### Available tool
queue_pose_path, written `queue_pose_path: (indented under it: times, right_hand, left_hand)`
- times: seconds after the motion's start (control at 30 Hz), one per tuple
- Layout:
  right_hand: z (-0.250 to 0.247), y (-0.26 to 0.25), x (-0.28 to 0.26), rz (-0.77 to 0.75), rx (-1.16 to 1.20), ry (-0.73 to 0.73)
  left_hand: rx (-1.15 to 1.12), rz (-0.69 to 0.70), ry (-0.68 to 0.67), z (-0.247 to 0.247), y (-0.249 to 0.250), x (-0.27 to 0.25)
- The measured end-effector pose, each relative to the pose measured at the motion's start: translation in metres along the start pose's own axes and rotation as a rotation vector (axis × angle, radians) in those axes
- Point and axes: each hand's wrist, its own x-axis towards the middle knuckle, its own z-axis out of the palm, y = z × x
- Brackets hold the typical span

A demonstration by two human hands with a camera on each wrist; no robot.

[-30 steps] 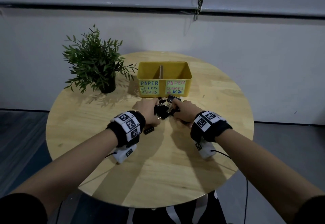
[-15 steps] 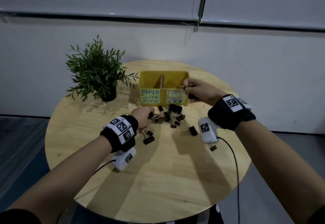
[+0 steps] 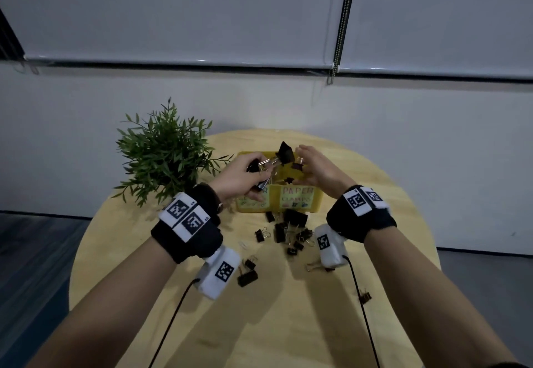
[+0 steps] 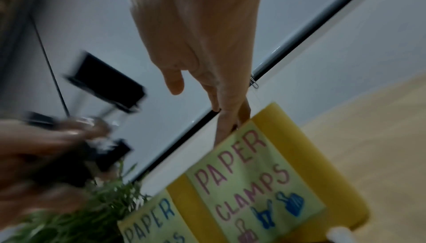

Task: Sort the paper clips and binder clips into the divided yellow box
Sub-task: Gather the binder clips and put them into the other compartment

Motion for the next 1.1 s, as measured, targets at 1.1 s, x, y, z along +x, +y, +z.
queue_pose_path:
  times: [1.1]
  right_hand:
    - [-0.013,0.021,-0.062,-0.360,-1.266,0.465]
  left_hand:
    - [0.742,0.356,0.323,0.045,-0.021,0.009]
